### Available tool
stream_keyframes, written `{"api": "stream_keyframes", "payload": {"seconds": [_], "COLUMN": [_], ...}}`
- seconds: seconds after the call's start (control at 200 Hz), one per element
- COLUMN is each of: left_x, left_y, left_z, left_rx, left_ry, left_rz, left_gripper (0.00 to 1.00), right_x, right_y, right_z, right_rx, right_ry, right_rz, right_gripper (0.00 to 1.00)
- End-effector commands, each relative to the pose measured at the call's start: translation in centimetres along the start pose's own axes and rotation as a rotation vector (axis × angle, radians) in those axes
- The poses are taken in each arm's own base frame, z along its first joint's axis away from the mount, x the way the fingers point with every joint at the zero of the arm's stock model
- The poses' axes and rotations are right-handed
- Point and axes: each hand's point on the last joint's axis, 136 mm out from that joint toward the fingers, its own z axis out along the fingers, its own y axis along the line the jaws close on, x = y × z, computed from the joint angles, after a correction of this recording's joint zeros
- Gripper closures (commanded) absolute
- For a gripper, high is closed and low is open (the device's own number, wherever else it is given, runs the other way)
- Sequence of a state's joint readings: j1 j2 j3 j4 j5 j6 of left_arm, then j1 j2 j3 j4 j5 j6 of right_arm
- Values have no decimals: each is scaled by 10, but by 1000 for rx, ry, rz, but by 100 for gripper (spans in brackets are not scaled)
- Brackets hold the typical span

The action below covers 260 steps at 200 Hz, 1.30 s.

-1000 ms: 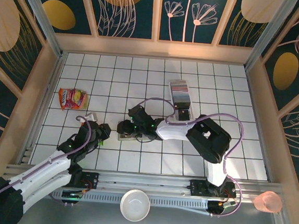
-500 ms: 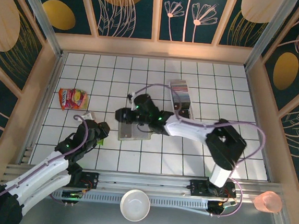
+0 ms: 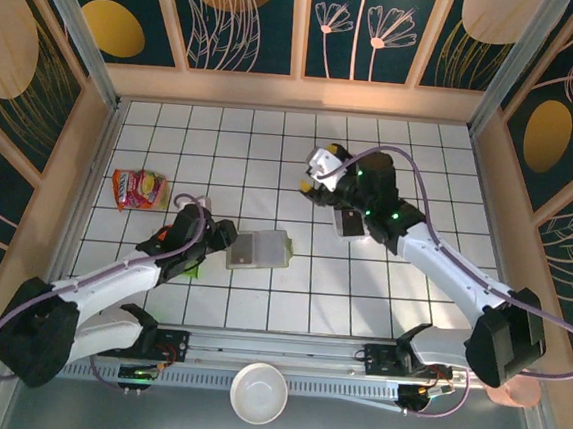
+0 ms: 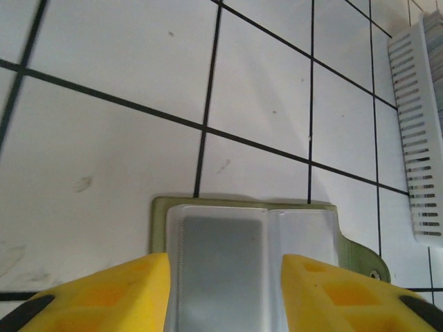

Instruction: Put the credit cards into the card holder

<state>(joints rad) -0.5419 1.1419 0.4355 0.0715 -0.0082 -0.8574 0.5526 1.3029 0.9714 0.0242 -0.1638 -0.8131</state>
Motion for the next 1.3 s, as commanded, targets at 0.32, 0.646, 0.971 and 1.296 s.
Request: {"api": "stream_keyframes", "payload": {"seconds": [0.32, 0.646, 0.971, 1.296], "left_x": [14, 25, 29, 33], "left_y": [4, 11, 15, 15], "left_z": [13, 8, 2, 0], "left_rx": [44, 53, 59, 69], "left_ry": [82, 100, 98, 106], "left_rz": [28, 8, -22, -30], "left_gripper": [39, 40, 43, 44], "right_x": [182, 199, 200, 205], "right_y": [16, 1, 9, 22], "right_z": [29, 52, 62, 67], "right_rx": [-277, -219, -228, -272], "right_ry": [507, 505, 475, 478], "right_rz": [-629, -722, -726, -718], "right_gripper": [16, 21, 23, 25]}}
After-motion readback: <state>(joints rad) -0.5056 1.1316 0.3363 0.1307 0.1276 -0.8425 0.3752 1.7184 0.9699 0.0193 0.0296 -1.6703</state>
